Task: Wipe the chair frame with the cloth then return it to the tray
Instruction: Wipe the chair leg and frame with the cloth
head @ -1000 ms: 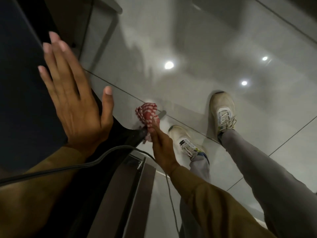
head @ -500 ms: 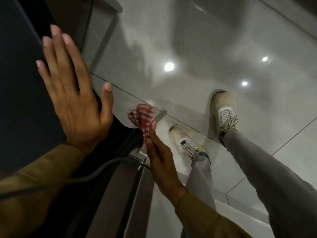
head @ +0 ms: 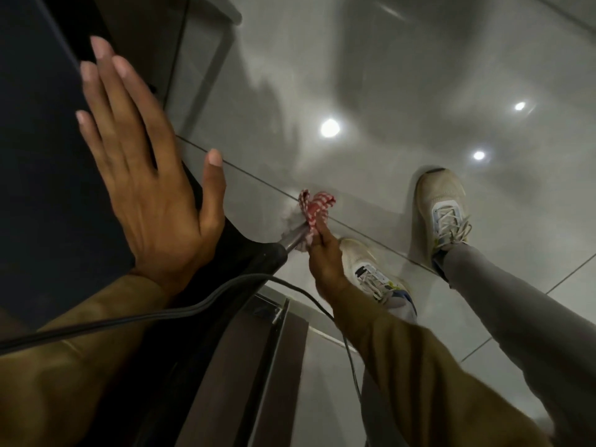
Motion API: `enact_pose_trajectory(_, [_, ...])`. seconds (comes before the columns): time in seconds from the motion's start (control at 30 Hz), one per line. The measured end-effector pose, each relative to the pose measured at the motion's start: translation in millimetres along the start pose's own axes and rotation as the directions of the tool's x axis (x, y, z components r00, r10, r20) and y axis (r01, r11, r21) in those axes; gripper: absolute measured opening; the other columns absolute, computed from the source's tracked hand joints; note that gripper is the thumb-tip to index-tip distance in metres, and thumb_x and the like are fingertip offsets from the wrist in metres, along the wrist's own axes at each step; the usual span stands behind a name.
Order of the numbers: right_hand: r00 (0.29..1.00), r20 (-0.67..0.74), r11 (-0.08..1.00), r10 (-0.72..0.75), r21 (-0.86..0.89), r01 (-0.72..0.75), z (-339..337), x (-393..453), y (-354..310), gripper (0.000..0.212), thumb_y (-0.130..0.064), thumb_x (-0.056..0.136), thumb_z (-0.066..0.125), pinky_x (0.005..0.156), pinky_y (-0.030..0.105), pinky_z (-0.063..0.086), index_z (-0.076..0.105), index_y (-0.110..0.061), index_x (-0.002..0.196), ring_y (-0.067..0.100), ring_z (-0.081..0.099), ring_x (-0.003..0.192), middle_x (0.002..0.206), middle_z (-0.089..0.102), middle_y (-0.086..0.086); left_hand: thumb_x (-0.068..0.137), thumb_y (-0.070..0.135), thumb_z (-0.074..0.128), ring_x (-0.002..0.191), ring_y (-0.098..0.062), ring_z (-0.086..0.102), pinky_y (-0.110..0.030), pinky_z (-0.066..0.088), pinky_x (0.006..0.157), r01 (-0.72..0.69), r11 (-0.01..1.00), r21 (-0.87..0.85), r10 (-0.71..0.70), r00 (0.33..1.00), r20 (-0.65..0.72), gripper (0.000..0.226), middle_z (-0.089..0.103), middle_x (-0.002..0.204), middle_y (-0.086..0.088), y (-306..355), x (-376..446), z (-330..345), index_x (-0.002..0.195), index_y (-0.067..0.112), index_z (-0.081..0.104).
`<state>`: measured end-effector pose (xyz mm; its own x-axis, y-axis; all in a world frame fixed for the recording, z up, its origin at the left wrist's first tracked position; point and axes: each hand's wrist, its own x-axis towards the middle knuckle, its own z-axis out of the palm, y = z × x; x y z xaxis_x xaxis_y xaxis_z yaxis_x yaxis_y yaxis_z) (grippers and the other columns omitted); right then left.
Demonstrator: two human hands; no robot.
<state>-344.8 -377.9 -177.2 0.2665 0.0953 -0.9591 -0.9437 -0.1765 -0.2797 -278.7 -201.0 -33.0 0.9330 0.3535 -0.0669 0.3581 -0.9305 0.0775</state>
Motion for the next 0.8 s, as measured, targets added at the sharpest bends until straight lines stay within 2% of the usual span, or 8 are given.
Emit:
enact_pose_trajectory(0.1, [0.981, 0.102, 0.986, -0.166, -0.006, 0.168, 1.6, -63.0, -4.8, 0.045, -0.022, 0.115, 0.044, 0.129, 0.042, 0.043, 0.05, -0.014, 0.159, 0.022, 0.054, 0.151, 0.157, 0.061, 0.008, 0.111, 0.038, 0.033, 0.165, -0.055, 0.016, -0.059, 0.009, 0.139, 0.006, 1.0, -0.002, -0.006, 1.0, -0.015, 0.079, 0.018, 0.173, -0.041, 1.5, -0.2, -1.8, 0.163, -0.021, 0.018])
enact_pose_trajectory(0.2, [0.952, 0.158, 0.963, -0.262, -0.017, 0.268, 2.5, -100.5, -9.1, 0.048, -0.032, 0.112, 0.049, 0.128, 0.028, 0.042, 0.051, -0.022, 0.159, 0.009, 0.052, 0.152, 0.159, 0.061, -0.001, 0.111, 0.038, 0.034, 0.166, -0.054, 0.015, -0.058, 0.008, 0.139, -0.002, 1.0, -0.006, 0.002, 1.0, 0.001, 0.08, 0.017, 0.173, -0.041, 0.0, 0.8, -1.4, 0.163, -0.02, 0.017])
enact_pose_trajectory(0.33, [0.965, 0.097, 0.965, -0.242, -0.081, 0.25, 3.5, -76.8, 1.4, 0.04, -0.007, 0.111, 0.05, 0.123, 0.046, 0.05, 0.059, -0.003, 0.15, 0.026, 0.063, 0.143, 0.148, 0.069, 0.016, 0.112, 0.038, 0.035, 0.166, -0.052, 0.016, -0.057, 0.009, 0.139, -0.018, 1.0, -0.004, 0.018, 1.0, -0.022, 0.079, 0.017, 0.174, -0.039, -3.5, 0.1, 2.0, 0.164, -0.018, 0.017])
enact_pose_trajectory(0.43, [0.983, 0.031, 0.974, -0.178, -0.138, 0.181, -1.3, -36.2, 10.6, 0.038, -0.006, 0.112, 0.049, 0.12, 0.054, 0.05, 0.062, -0.001, 0.147, 0.034, 0.064, 0.139, 0.144, 0.07, 0.021, 0.111, 0.04, 0.035, 0.166, -0.049, 0.018, -0.055, 0.01, 0.14, -0.025, 1.0, 0.011, 0.026, 0.998, -0.059, 0.079, 0.02, 0.175, -0.036, -4.6, -0.5, 6.7, 0.165, -0.016, 0.019])
enact_pose_trajectory(0.57, [0.999, -0.025, 0.997, -0.034, -0.066, 0.032, 0.6, 11.3, 5.6, 0.038, -0.013, 0.114, 0.045, 0.124, 0.056, 0.046, 0.06, -0.004, 0.147, 0.041, 0.059, 0.141, 0.145, 0.066, 0.024, 0.111, 0.042, 0.034, 0.167, -0.047, 0.019, -0.048, 0.006, 0.14, -0.026, 1.0, 0.008, 0.027, 0.995, -0.099, 0.079, 0.022, 0.175, -0.034, -8.1, -0.8, 13.1, 0.166, -0.014, 0.02])
enact_pose_trajectory(0.67, [0.998, -0.052, 0.999, 0.029, 0.024, -0.028, 3.3, 7.7, -3.3, 0.041, -0.019, 0.115, 0.042, 0.126, 0.052, 0.045, 0.056, -0.008, 0.152, 0.036, 0.056, 0.145, 0.152, 0.062, 0.018, 0.111, 0.041, 0.034, 0.167, -0.046, 0.018, -0.045, 0.004, 0.14, -0.039, 0.999, 0.01, 0.039, 0.995, -0.096, 0.079, 0.02, 0.176, -0.034, -10.1, -0.7, 14.7, 0.166, -0.012, 0.018])
enact_pose_trajectory(0.73, [0.999, 0.028, 0.998, -0.039, 0.04, 0.038, 1.9, -33.8, -6.6, 0.038, -0.023, 0.115, 0.043, 0.118, 0.05, 0.051, 0.063, -0.009, 0.144, 0.028, 0.064, 0.134, 0.139, 0.07, 0.012, 0.111, 0.041, 0.034, 0.167, -0.045, 0.017, -0.046, 0.004, 0.14, -0.034, 0.999, 0.016, 0.036, 0.995, -0.092, 0.078, 0.02, 0.176, -0.033, -10.7, -1.0, 14.5, 0.167, -0.012, 0.017])
enact_pose_trajectory(0.8, [0.973, 0.151, 0.984, -0.175, 0.021, 0.174, -1.1, -86.1, -6.9, 0.035, -0.041, 0.113, 0.046, 0.108, 0.041, 0.054, 0.071, -0.018, 0.124, 0.011, 0.066, 0.117, 0.119, 0.073, -0.008, 0.111, 0.042, 0.033, 0.168, -0.044, 0.017, -0.046, 0.004, 0.14, -0.027, 1.0, 0.016, 0.028, 0.996, -0.088, 0.079, 0.019, 0.177, -0.033, -9.9, -1.4, 13.6, 0.167, -0.011, 0.017])
